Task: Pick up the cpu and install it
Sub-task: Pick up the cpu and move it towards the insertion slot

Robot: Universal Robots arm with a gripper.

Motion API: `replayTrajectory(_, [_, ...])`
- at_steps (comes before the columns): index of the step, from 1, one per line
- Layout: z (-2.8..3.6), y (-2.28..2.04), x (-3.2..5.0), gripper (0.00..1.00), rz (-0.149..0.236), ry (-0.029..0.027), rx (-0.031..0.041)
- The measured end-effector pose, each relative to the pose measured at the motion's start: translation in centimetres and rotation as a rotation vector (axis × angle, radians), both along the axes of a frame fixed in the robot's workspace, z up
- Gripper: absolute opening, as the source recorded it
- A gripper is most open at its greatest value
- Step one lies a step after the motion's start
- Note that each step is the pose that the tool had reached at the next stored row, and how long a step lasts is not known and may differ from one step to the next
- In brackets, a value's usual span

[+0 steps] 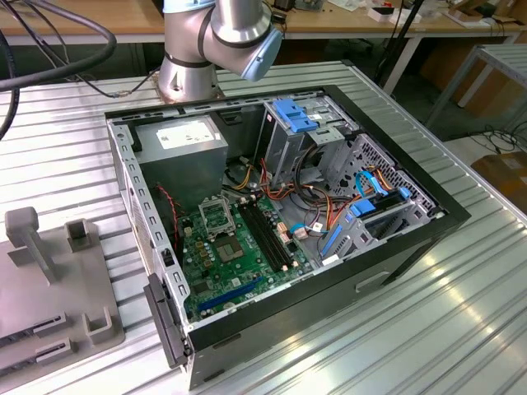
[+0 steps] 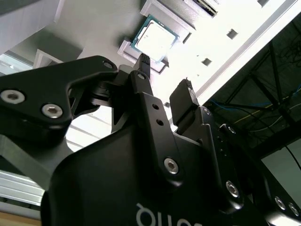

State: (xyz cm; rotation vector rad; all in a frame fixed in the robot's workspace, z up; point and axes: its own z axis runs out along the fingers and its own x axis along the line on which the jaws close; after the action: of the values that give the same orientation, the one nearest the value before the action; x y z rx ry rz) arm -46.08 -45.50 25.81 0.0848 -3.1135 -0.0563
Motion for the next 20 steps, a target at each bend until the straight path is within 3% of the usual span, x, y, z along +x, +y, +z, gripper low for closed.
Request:
replayTrajectory(2, [-0.21,-0.01,0.00,0.45,0.000,0.0003,-0.0002])
replayTrajectory(14, [-3.39,-0.12,0.20,0.45,-0.016,0.0003,-0.0015])
replayTrajectory(20, [-4.62,-0.12,0.24,0.45,-0.031,0.0003,-0.0043])
